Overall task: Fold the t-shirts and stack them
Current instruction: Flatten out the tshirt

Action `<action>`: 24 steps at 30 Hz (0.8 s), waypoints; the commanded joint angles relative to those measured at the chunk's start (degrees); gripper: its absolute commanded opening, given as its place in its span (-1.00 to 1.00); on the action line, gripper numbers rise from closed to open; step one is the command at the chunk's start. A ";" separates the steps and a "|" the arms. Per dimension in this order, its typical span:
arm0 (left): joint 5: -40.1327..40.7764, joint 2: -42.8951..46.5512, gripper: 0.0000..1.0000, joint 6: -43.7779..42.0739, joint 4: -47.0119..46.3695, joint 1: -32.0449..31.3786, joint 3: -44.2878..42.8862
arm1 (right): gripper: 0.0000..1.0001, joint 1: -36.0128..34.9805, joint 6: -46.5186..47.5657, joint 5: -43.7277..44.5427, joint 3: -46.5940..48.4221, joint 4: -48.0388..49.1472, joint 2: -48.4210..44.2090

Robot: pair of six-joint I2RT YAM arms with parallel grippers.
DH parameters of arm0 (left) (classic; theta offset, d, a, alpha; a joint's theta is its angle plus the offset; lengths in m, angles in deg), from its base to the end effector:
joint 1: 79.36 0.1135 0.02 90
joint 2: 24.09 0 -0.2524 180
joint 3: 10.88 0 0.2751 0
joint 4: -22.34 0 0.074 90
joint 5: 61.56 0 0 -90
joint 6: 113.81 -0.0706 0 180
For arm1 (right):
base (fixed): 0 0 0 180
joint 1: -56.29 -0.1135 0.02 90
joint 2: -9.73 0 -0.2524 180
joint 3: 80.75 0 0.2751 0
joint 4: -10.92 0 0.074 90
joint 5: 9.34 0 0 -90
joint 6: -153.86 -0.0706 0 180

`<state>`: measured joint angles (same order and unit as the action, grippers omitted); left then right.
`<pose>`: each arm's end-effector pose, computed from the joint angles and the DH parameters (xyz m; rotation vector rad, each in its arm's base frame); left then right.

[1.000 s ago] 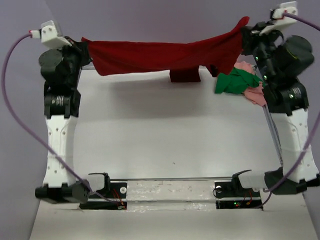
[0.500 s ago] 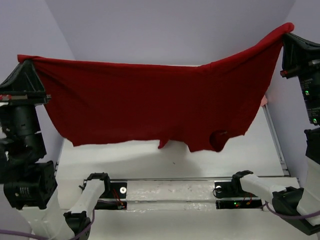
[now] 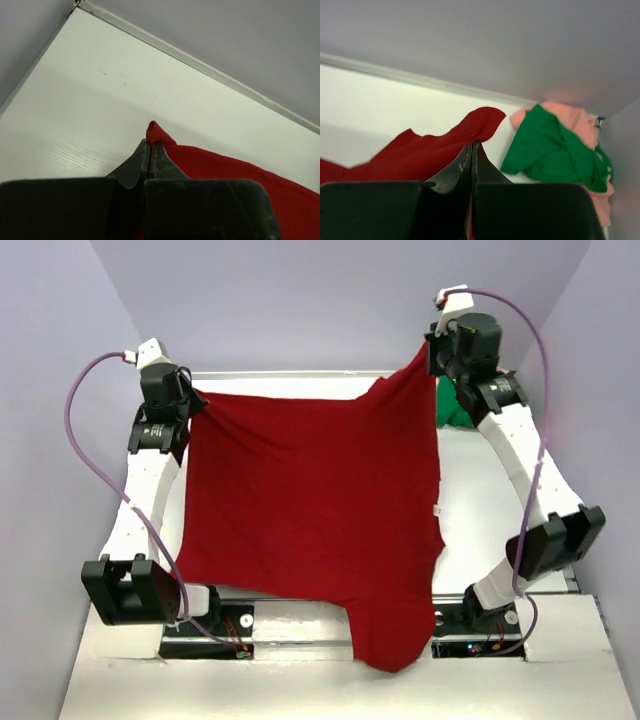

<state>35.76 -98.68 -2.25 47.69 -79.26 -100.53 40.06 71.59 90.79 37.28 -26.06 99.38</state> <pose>0.3603 0.0096 0.4026 -0.4204 1.7005 -0.1619 0.3898 0.1005 0.4752 -0.2279 1.7035 -0.0422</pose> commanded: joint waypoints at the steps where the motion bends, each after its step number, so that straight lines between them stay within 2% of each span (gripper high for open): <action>1: 0.60 1.74 -1.00 1.29 -11.95 0.17 1.63 | -1.00 -0.38 0.80 1.74 -3.38 11.27 0.34; 7: -0.28 -5.64 -1.00 3.92 -20.21 0.17 10.33 | -1.00 -0.38 -0.25 2.00 -5.93 15.58 8.16; 11: -0.01 -12.93 -1.00 4.54 -22.77 0.17 11.23 | -1.00 -0.38 -0.96 3.31 -7.25 18.83 14.49; 18: 0.16 -27.51 -1.00 2.09 -27.16 0.25 3.42 | -1.00 -0.38 -1.49 4.72 -1.11 22.62 26.00; 24: -1.24 -37.29 -1.00 0.50 -28.57 1.83 -10.55 | -1.00 -0.38 0.88 6.48 11.19 23.06 36.82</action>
<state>34.73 -134.59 -0.04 26.07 -78.97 -101.78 40.06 71.00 94.87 40.12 -8.79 135.18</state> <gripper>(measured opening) 0.018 0.011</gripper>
